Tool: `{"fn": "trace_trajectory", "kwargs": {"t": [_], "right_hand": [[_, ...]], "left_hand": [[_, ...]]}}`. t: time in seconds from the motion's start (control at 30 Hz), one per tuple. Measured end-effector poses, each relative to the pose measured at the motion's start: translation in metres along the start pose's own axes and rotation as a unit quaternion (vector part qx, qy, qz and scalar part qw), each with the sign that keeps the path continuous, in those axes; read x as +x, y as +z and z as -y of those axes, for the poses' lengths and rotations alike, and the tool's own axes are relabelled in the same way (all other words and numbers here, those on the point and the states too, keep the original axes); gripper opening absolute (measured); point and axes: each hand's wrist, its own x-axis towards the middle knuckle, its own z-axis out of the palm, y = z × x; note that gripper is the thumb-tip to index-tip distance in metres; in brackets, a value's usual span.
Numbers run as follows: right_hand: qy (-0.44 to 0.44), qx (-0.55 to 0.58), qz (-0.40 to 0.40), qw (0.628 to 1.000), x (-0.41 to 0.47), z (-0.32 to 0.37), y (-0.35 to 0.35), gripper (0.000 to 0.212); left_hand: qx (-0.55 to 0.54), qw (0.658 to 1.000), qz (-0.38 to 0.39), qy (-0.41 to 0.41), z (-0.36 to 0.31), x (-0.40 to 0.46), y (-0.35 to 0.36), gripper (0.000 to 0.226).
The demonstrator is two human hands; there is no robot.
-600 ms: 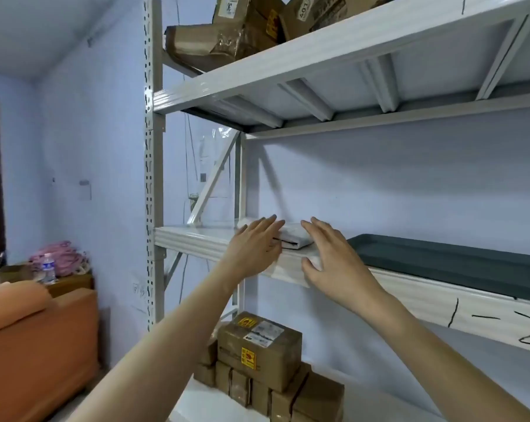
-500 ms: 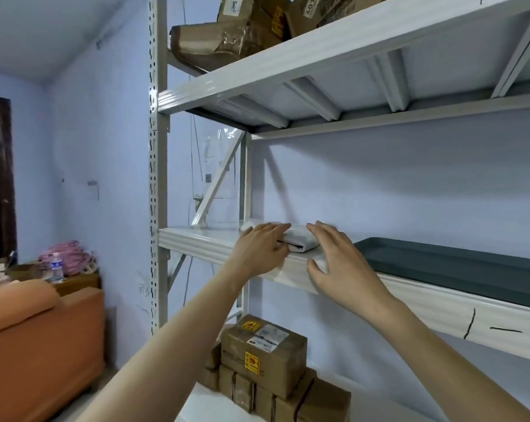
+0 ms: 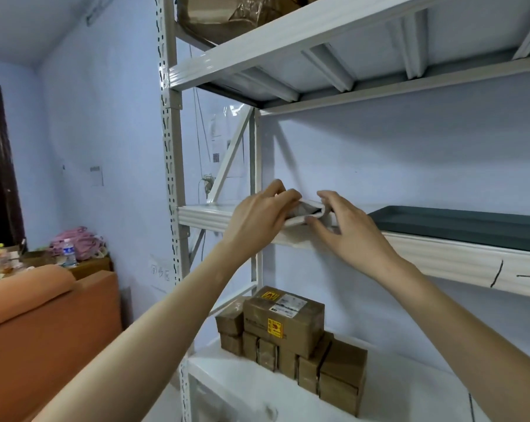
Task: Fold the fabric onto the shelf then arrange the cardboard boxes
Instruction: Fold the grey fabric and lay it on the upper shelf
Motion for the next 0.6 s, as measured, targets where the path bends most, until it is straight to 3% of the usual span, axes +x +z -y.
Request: {"fn": "trace_trajectory", "kwargs": {"t": [0.2, 0.33, 0.6], "right_hand": [[0.017, 0.186, 0.010, 0.982, -0.014, 0.059, 0.005, 0.034], [0.003, 0.218, 0.026, 0.976, -0.021, 0.089, 0.012, 0.025], [0.009, 0.247, 0.116, 0.962, -0.054, 0.105, 0.058, 0.006]], "left_hand": [[0.050, 0.997, -0.026, 0.060, 0.002, -0.033, -0.062, 0.026], [0.021, 0.998, -0.023, 0.050, 0.008, -0.053, -0.097, 0.033], [-0.026, 0.988, 0.133, -0.074, 0.030, -0.101, -0.119, 0.022]]}}
